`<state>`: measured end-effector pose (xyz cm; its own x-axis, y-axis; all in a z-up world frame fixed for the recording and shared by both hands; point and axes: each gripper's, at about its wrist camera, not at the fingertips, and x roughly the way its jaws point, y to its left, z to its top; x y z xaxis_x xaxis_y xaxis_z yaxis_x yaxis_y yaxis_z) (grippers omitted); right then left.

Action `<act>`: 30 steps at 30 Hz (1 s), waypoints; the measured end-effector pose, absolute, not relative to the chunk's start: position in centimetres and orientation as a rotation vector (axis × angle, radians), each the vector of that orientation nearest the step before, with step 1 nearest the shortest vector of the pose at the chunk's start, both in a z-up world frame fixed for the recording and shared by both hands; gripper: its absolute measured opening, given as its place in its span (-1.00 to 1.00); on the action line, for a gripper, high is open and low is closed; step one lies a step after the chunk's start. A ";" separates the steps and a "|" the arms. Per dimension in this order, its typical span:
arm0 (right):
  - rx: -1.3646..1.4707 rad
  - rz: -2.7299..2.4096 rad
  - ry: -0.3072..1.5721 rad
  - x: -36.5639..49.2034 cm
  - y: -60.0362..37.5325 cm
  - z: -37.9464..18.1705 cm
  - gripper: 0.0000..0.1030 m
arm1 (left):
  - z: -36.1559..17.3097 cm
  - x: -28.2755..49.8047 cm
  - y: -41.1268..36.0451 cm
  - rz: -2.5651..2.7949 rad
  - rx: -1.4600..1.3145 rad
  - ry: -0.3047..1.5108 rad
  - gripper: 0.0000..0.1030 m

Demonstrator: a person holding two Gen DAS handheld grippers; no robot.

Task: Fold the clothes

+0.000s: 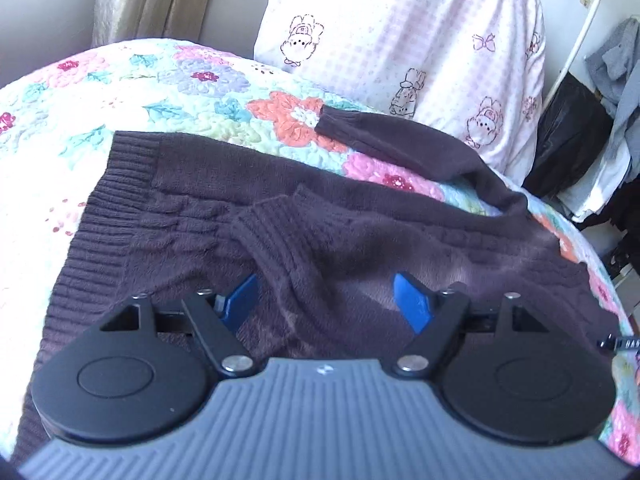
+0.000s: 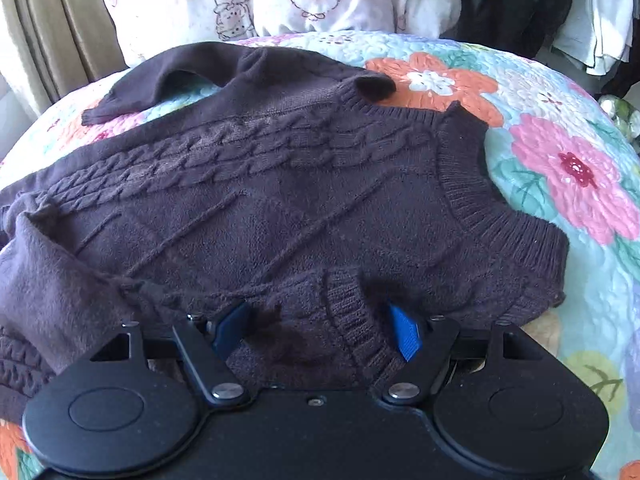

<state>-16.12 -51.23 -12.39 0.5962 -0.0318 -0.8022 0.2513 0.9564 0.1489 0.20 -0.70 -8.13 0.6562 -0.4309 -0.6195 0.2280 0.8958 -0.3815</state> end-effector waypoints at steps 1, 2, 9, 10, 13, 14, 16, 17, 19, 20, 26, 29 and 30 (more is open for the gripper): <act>0.246 -0.132 0.907 -16.5 -51.0 -12.4 -0.17 | -8.5 1.3 -0.9 -0.368 -0.299 0.797 0.64; 0.218 -0.101 0.898 -16.9 -50.5 -12.3 -0.51 | -9.0 2.6 -1.3 -0.338 -0.292 0.846 0.64; 0.088 -0.254 0.645 -20.6 -49.6 -8.2 -0.75 | -9.7 2.2 -3.9 -0.383 -0.180 0.812 -0.76; 0.105 -0.298 0.607 -21.2 -50.2 -7.5 -0.76 | -9.4 1.7 -4.2 -0.390 -0.173 0.781 -0.76; 0.141 -0.367 0.598 -21.7 -51.8 -7.1 -0.76 | -8.4 0.5 -4.7 -0.407 -0.169 0.680 -0.76; 0.146 -0.373 0.629 -21.4 -52.1 -7.6 -0.76 | -8.1 0.3 -5.0 -0.405 -0.160 0.661 -0.76; 0.131 -0.362 0.763 -20.0 -52.2 -9.2 -0.75 | -8.2 0.4 -5.6 -0.368 -0.129 0.653 -0.76; 0.105 -0.364 0.831 -19.4 -51.9 -10.1 -0.73 | -8.4 0.5 -5.9 -0.355 -0.114 0.668 -0.76; 0.047 -0.378 0.924 -18.8 -51.2 -11.2 -0.60 | -9.3 0.8 -6.1 -0.337 -0.113 0.739 -0.71; 0.010 -0.425 0.916 -19.0 -50.5 -11.1 -0.44 | -9.5 0.8 -6.0 -0.331 -0.116 0.760 -0.69; 0.129 -0.432 0.727 -22.3 -47.9 -6.6 -0.12 | -9.0 0.6 -5.3 -0.316 -0.139 0.797 -0.32; 0.162 -0.296 0.700 -23.4 -45.6 -5.6 -0.05 | -8.0 0.3 -5.3 -0.336 -0.158 0.785 -0.17; 0.143 -0.265 0.728 -23.2 -44.8 -6.0 0.02 | -7.6 0.1 -5.5 -0.345 -0.157 0.778 -0.15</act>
